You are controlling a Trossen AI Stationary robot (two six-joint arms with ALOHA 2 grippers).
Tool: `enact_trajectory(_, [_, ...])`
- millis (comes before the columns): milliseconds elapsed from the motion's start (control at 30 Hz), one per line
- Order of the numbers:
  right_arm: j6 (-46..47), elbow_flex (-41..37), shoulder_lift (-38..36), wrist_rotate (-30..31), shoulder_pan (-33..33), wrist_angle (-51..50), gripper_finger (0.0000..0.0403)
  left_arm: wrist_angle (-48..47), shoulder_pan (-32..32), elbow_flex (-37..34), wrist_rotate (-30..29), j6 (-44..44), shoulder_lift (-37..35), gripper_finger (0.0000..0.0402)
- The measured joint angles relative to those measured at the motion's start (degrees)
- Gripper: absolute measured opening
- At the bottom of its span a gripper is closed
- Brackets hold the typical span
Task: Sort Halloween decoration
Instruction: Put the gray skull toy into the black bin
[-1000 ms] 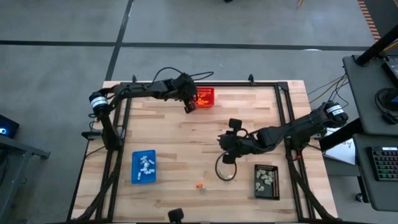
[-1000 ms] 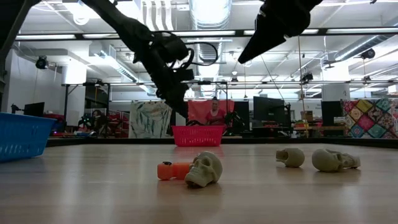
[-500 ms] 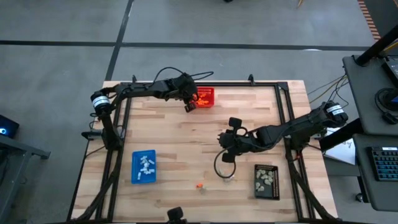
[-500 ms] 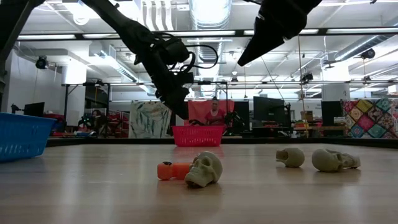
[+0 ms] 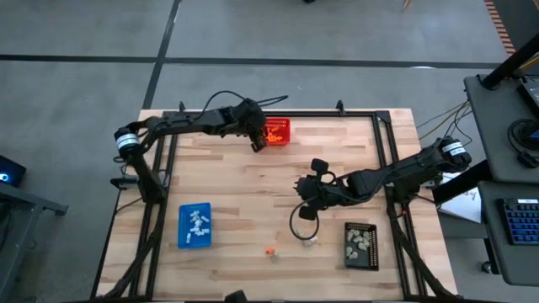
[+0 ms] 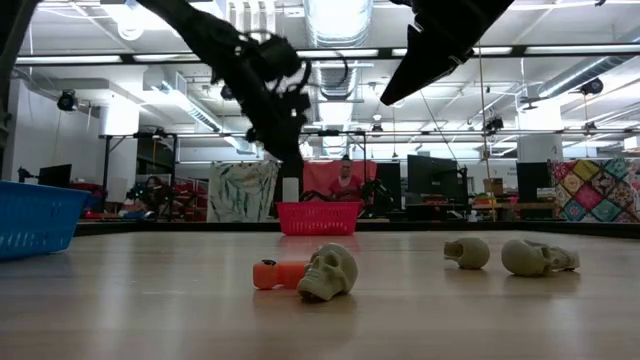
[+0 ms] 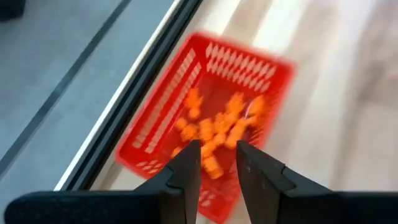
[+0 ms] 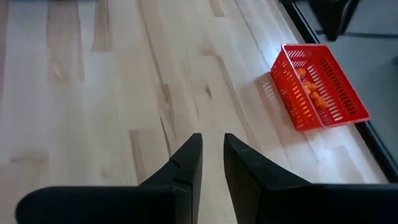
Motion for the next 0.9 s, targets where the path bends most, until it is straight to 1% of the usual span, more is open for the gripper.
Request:
enact_trajectory(67, [1.29,0.0,0.0,-0.45,0.0,0.63,0.0057,0.28,-1.74,-0.23,0.0,-1.13,-2.27,0.0081])
enact_trajectory(233, [4.18,-0.02,0.01,-5.65,0.0,1.9,0.0057,2.56,-8.52,-2.05,-0.14,-1.83,-8.07,0.0077])
enact_trajectory(333, [5.51,-0.03,0.45,-8.68,0.0,2.9,0.0057,6.01,-13.26,-4.12,-2.59,-2.17,-11.45,0.0077])
enact_trajectory(467, [9.33,-0.11,1.54,-13.45,0.0,4.38,0.0057,10.62,-19.32,-8.62,-5.92,-3.27,-15.46,0.0077])
enact_trajectory(567, [13.61,-0.15,3.07,-16.5,0.0,7.0,0.0057,13.52,-23.32,-11.88,-8.37,-4.65,-18.47,0.0077])
enact_trajectory(700, [16.34,0.19,6.0,-21.47,0.0,11.9,0.0057,16.68,-27.91,-15.66,-10.74,-6.93,-21.88,0.0077])
enact_trajectory(900, [20.07,3.12,12.33,-26.72,0.02,10.6,0.0057,21.25,-33.57,-18.72,-11.09,-8.39,-27.03,0.0077])
